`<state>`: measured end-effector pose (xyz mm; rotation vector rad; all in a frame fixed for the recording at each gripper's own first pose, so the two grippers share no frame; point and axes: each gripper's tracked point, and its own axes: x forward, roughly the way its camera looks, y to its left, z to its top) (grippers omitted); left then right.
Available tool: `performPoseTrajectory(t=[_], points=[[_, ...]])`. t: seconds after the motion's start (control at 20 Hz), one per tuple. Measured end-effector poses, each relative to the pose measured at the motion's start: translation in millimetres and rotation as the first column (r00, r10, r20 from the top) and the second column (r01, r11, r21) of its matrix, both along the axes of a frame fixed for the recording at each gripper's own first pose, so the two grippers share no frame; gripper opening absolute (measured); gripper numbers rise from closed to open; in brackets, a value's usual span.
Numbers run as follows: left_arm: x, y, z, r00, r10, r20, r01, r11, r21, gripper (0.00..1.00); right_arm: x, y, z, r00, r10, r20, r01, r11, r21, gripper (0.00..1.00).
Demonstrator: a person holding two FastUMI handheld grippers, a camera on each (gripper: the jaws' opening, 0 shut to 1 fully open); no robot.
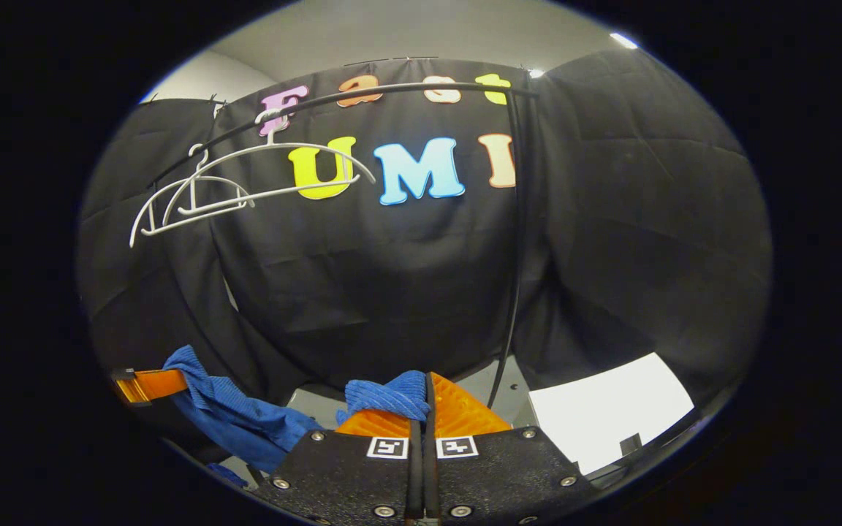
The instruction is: Grasp the clothes on the hanger with both hands and then place them into the laundry hamper below.
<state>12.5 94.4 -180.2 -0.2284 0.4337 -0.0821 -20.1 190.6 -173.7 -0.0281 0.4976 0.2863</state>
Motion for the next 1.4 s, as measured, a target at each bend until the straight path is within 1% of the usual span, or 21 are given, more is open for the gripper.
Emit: performPoseTrajectory(t=[0.05,0.1,0.2,0.25,0.4,0.65,0.85,1.0,1.15,1.2,1.25,1.4], points=[[0,-3,-11,1.000,-0.008,-0.024,0.008,1.000,0.011,0.01,-3,3,-10,1.000,0.016,-0.023,-0.016,1.000,-0.007,0.00],[0,-3,-21,0.999,-0.013,-0.041,0.015,1.000,0.028,0.05,-5,5,-20,0.999,0.030,-0.046,-0.031,0.999,-0.024,0.00],[-2,-8,-42,0.997,-0.019,-0.077,0.022,0.999,0.037,0.05,-9,6,-41,0.996,0.049,-0.081,-0.053,0.997,-0.049,0.00],[-3,-12,-55,0.995,-0.019,-0.099,0.023,0.999,0.031,0.01,-10,6,-51,0.994,0.050,-0.099,-0.056,0.997,-0.057,0.00],[-2,-16,-104,0.986,-0.029,-0.163,0.037,0.998,0.048,0.01,-3,6,-89,0.989,0.019,-0.150,-0.031,0.996,-0.080,0.00],[2,-21,-176,0.966,-0.033,-0.257,0.046,0.998,0.044,0.01,-4,3,-143,0.972,-0.013,-0.235,-0.018,0.992,-0.126,0.00],[8,-15,-221,0.950,-0.044,-0.310,0.066,0.996,0.063,0.01,-8,8,-179,0.955,-0.023,-0.296,-0.018,0.991,-0.136,0.01],[12,-12,-247,0.937,-0.048,-0.347,0.077,0.995,0.070,0.01,-9,17,-206,0.934,-0.029,-0.356,-0.023,0.990,-0.142,0.01],[13,-6,-268,0.926,-0.034,-0.377,0.068,0.995,0.078,0.01,-19,15,-221,0.916,-0.050,-0.399,-0.005,0.991,-0.136,0.02],[12,0,-271,0.920,-0.022,-0.392,0.063,0.994,0.091,0.05,-22,16,-225,0.911,-0.053,-0.409,-0.002,0.991,-0.132,0.02],[13,0,-281,0.916,-0.022,-0.401,0.063,0.994,0.088,0.01,-24,15,-226,0.910,-0.053,-0.412,-0.002,0.991,-0.133,0.02],[14,-7,-287,0.910,-0.036,-0.413,0.073,0.995,0.074,0.01,-27,13,-226,0.907,-0.060,-0.417,-0.002,0.989,-0.148,0.02]])
